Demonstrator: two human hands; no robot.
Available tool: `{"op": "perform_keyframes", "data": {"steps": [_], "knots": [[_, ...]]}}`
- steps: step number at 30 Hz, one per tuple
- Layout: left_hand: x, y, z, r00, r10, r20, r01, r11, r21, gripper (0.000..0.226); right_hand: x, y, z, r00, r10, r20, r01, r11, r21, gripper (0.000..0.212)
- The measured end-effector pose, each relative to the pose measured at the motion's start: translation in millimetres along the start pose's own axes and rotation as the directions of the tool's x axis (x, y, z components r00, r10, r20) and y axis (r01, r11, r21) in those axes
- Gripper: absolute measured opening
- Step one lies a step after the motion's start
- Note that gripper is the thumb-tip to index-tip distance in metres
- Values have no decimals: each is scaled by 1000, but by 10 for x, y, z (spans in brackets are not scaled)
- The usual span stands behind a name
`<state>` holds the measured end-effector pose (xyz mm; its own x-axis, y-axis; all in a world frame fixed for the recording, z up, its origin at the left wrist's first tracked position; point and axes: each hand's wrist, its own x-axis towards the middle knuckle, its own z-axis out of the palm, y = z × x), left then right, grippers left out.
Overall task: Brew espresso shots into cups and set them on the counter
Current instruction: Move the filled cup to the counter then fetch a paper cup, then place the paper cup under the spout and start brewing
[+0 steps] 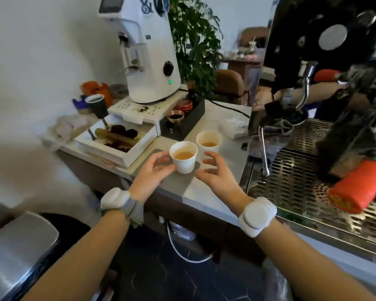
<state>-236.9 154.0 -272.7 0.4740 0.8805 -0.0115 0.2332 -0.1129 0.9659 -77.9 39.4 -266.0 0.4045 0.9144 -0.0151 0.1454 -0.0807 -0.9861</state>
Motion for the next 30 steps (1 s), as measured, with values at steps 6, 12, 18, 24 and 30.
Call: {"op": "perform_keyframes", "data": {"steps": [6,12,18,24,30], "knots": [[495,-244,-129,995,-9,98,-4,990,138,76,325,239,382,989,81,-126,-81,997,7,77],[828,-474,-69,971,-28,237,-21,979,205,104,550,368,528,972,155,-176,-149,988,45,74],[1058,-597,92,943,-8,334,-54,983,175,89,670,400,586,964,191,-185,-192,981,16,61],[1092,-650,85,954,9,299,-69,979,192,89,685,430,671,962,159,-221,-155,987,37,53],[953,-515,18,959,117,257,-165,971,172,84,584,336,631,980,78,-183,-64,994,83,56]]}}
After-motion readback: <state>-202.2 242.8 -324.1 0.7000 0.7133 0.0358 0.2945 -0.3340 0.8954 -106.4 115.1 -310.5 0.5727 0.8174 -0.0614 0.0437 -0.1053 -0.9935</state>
